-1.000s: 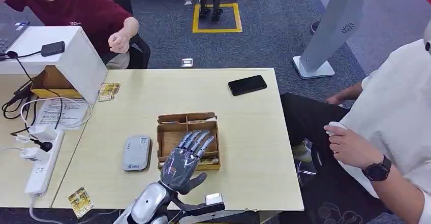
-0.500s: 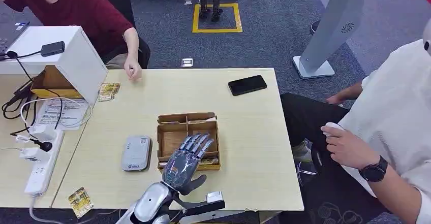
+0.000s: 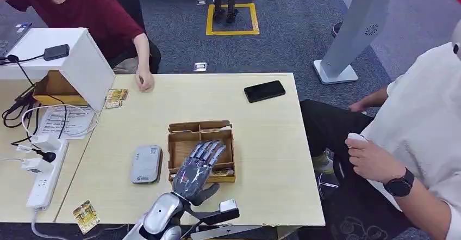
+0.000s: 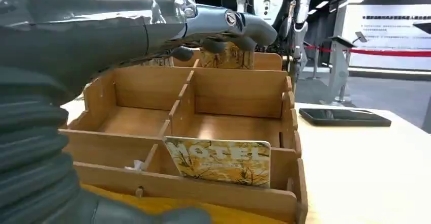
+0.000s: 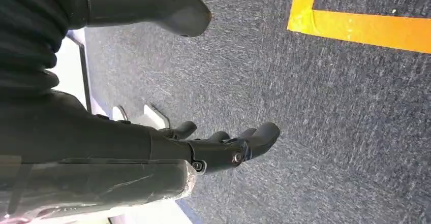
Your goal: Pass the card to the sensor for recognition and then transmit it.
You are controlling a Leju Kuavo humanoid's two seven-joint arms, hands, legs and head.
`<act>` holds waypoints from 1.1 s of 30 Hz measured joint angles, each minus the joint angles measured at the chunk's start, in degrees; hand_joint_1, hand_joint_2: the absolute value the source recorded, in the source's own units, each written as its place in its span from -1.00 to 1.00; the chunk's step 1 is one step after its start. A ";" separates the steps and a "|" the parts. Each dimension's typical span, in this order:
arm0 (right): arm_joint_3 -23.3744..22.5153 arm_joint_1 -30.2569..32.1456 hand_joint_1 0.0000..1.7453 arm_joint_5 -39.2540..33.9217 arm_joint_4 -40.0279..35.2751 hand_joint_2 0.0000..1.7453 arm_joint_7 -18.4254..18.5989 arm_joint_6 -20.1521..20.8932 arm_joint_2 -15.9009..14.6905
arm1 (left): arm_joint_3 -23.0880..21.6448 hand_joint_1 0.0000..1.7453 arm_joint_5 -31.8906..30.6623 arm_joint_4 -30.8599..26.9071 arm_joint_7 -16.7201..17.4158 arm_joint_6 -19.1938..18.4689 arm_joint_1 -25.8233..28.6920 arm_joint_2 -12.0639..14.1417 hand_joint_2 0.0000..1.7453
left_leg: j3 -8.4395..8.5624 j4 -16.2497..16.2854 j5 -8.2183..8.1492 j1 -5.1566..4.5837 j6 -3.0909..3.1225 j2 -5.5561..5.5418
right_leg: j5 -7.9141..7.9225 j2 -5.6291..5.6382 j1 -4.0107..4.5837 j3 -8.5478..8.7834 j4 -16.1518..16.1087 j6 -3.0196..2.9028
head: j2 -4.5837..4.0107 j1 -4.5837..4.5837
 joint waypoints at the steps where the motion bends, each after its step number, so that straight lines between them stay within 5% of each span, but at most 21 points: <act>1: 0.00 0.00 -1.00 0.00 0.00 1.00 0.00 0.00 0.00 | 0.20 1.00 0.29 0.07 -0.09 -0.11 0.01 -0.02 1.00 | 0.00 0.00 0.00 0.00 0.00 0.00 | 0.00 0.00 0.00 0.00 0.00 0.00 | 0.00 -0.02; 18: 0.04 0.00 -1.00 0.00 0.00 1.00 -0.31 -0.02 0.00 | 1.51 0.76 1.36 0.90 -1.11 -0.59 0.01 -0.42 1.00 | 0.00 0.00 0.00 0.00 0.00 0.00 | 0.00 0.00 0.00 0.00 0.00 0.00 | 0.00 -0.02; 33: 0.07 -0.02 -1.00 0.00 0.00 1.00 -1.58 -0.24 0.00 | 1.57 1.00 2.82 1.64 -2.38 -0.85 0.01 -0.37 1.00 | 0.00 0.00 0.00 0.00 0.00 0.00 | 0.00 0.00 0.00 0.01 0.00 0.00 | 0.00 -0.02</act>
